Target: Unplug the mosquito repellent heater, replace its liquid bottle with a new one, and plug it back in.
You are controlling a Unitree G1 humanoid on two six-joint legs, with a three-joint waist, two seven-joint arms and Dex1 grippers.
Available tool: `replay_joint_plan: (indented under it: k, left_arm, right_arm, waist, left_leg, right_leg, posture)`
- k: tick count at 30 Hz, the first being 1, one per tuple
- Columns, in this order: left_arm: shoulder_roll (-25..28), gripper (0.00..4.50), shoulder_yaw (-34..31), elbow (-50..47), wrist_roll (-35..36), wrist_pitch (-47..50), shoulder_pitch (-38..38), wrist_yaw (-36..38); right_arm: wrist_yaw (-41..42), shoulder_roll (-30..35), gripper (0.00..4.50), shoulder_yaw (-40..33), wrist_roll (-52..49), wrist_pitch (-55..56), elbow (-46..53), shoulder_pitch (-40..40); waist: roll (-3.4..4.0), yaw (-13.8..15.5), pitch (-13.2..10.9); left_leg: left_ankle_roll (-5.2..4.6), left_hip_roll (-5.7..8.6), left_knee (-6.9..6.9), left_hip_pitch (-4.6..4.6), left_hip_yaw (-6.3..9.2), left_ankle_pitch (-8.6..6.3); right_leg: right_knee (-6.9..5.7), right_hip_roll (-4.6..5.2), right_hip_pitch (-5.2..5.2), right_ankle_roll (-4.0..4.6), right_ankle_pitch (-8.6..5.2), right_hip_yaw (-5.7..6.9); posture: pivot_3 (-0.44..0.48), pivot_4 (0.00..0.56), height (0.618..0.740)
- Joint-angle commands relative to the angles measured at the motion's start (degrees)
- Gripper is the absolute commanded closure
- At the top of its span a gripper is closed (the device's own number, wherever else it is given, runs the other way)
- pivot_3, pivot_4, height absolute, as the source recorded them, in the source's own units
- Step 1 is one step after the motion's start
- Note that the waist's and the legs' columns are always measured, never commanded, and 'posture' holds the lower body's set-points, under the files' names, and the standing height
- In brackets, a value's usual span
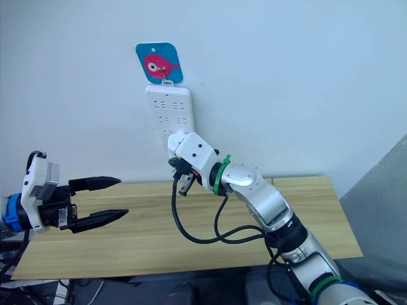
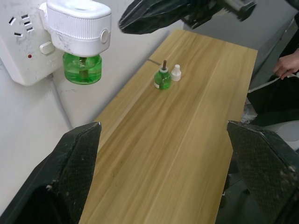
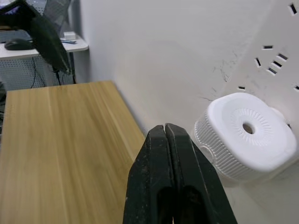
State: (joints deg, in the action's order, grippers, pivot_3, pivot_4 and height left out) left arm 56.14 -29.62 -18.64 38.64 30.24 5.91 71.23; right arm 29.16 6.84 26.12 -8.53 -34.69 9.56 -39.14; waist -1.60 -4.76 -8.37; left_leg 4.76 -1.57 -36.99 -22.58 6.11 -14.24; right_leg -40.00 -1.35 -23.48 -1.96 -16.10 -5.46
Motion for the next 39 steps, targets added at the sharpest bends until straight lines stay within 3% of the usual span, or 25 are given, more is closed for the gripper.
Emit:
replay_joint_plan:
  k: [1,39]
  left_arm:
    - [0.1,0.00,-0.7,-1.0,1.0,-1.5,-1.3,0.3]
    - [0.6,0.00,2.9,-1.4,2.7,1.4,-7.7,-3.6]
  right_arm:
    - [-1.4,-1.1,4.48,-0.4,2.0,1.8,-0.7,-0.4]
    - [-4.3,-4.3,4.48,-5.5,4.7,-2.3,-4.3,-0.4]
  waist:
    - [-0.08,0.0,0.1]
    - [-0.19,0.0,0.2]
  left_leg:
    - [0.00,0.00,0.00,0.00,0.00,0.00]
    - [0.00,0.00,-0.01,0.03,0.02,0.00]
  right_leg:
    - [0.00,0.00,0.00,0.00,0.00,0.00]
    - [-0.03,-0.02,0.02,0.04,0.02,0.01]
  posture:
    - [0.043,0.055,0.736]
    - [0.033,0.062,0.736]
